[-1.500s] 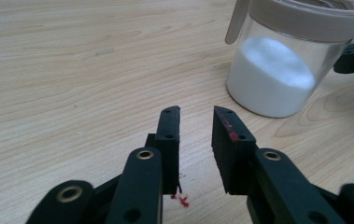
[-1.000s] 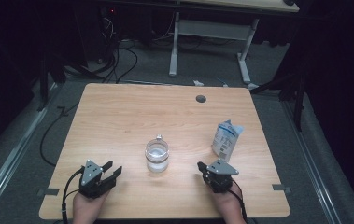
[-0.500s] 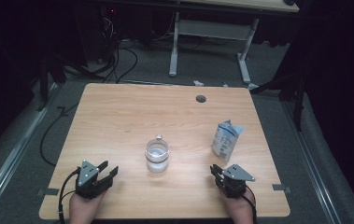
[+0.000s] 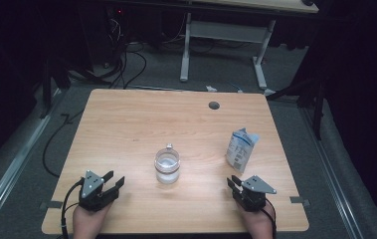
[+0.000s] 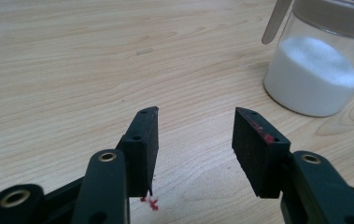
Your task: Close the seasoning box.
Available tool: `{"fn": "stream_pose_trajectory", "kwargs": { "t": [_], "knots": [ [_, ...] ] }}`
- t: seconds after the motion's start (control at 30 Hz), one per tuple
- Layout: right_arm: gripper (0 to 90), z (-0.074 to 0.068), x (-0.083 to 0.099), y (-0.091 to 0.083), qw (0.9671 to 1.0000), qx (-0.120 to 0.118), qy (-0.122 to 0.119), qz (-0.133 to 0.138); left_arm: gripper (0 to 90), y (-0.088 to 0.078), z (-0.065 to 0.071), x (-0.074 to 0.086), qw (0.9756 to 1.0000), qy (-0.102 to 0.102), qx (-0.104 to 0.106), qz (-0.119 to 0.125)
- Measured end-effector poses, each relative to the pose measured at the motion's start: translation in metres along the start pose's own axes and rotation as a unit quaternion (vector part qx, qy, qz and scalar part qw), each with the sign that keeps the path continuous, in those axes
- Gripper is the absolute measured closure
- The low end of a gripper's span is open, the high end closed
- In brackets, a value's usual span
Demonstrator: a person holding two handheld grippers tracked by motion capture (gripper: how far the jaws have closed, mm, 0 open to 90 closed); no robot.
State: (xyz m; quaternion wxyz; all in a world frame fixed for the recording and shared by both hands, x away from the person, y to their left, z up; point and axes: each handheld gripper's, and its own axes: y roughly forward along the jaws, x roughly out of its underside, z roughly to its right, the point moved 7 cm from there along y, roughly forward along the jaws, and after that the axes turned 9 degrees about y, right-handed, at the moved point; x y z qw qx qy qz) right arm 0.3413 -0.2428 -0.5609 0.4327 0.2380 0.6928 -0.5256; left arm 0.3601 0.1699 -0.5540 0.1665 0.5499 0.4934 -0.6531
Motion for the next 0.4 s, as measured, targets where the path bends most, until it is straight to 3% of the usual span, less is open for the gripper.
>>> {"fn": "stream_pose_trajectory", "kwargs": {
  "t": [0.4],
  "knots": [
    [71.6, -0.0064, -0.0012, 0.0035, 0.9999, -0.013, -0.007, -0.005, 50.4, 0.0006, 0.0012, 0.0005, 1.0000, -0.001, 0.007, 0.000]
  ]
}}
